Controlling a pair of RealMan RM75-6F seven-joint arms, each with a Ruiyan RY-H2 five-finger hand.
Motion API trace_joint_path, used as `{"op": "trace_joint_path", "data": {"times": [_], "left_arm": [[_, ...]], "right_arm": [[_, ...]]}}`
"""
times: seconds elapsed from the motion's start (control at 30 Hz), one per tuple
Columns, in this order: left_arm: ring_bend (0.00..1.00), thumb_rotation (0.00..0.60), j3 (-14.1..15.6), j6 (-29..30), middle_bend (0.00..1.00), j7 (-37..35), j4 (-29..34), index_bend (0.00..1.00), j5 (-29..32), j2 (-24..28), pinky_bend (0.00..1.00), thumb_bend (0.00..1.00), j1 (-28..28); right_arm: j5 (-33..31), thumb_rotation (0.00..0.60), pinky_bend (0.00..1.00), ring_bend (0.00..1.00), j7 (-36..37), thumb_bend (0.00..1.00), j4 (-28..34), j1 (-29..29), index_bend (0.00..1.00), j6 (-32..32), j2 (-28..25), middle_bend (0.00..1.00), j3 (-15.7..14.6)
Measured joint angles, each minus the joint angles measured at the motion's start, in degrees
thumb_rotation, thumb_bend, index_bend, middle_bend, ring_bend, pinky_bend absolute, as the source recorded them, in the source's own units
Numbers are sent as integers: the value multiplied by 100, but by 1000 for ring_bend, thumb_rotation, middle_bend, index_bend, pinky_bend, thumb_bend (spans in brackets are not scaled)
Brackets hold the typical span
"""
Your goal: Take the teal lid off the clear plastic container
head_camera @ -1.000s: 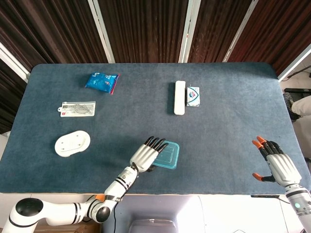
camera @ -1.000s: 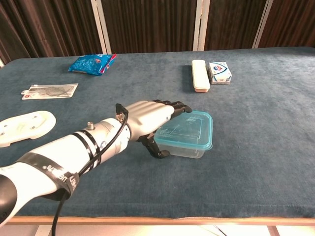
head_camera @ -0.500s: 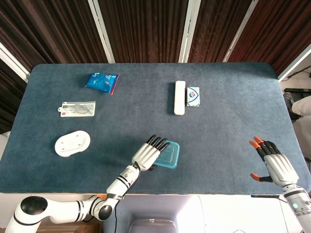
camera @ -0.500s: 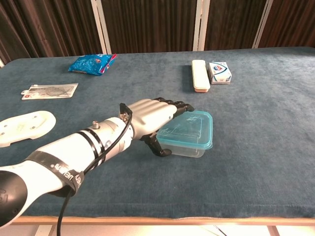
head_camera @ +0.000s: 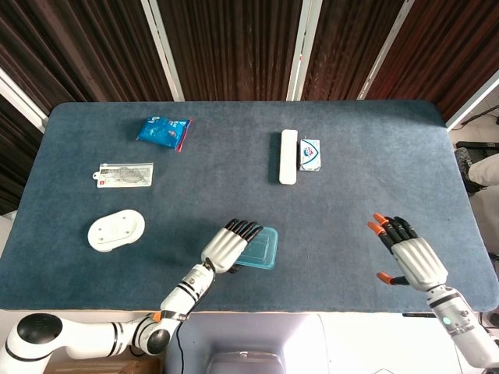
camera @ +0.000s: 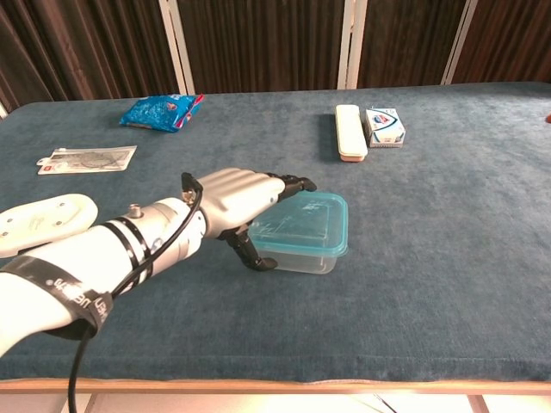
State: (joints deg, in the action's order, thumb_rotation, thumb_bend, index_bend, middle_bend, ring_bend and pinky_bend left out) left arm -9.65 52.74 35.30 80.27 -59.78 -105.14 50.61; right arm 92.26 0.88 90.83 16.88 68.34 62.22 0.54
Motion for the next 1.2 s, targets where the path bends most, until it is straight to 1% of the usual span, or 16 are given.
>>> {"op": "trace_joint_path", "data": {"times": [0.07,0.17,0.3,0.43,0.53,0.63,0.8,0.9,1.0,1.2], "left_arm": [[301,600,84,104,356,47,107,0,-25,85,297,280,-61],[303,600,162,234,359,145,246,0,-5,190,299,280,-146],[304,600,226,449,358,149,394,0,12,280,303,279,-303],[306,600,220,621,358,-71,401,0,-10,242,311,277,-431],[306,600,223,677,358,-208,358,0,-55,190,317,277,-498],[306,600,234,636,358,-248,345,0,-42,156,317,278,-527],[306,600,256,611,358,-274,311,0,-58,108,317,278,-546],[306,600,269,608,357,-299,286,0,-88,84,318,278,-562],[306,600,275,600,358,-311,236,0,-97,46,318,278,-572],[306,600,267,585,354,-302,165,0,-119,-28,317,280,-578]], "right_arm": [[115,600,0,0,-15,328,-36,121,4,-22,122,0,24],[372,600,0,0,-17,328,-182,323,65,-28,404,0,72],[688,600,0,0,-24,328,-595,624,213,5,968,0,159],[954,600,0,0,119,328,-1097,914,384,48,1558,0,196],[1136,600,0,0,304,331,-1564,1112,466,110,2021,0,190],[1258,600,0,0,528,371,-2030,1296,524,172,2474,0,172],[1393,600,0,0,792,404,-2698,1535,549,325,3117,6,121],[1470,600,0,0,925,430,-2967,1607,559,558,3389,14,92],[1517,600,0,0,1024,432,-3257,1684,564,710,3677,15,51],[1497,600,0,0,1081,432,-3585,1824,578,761,4089,25,-13]]}}
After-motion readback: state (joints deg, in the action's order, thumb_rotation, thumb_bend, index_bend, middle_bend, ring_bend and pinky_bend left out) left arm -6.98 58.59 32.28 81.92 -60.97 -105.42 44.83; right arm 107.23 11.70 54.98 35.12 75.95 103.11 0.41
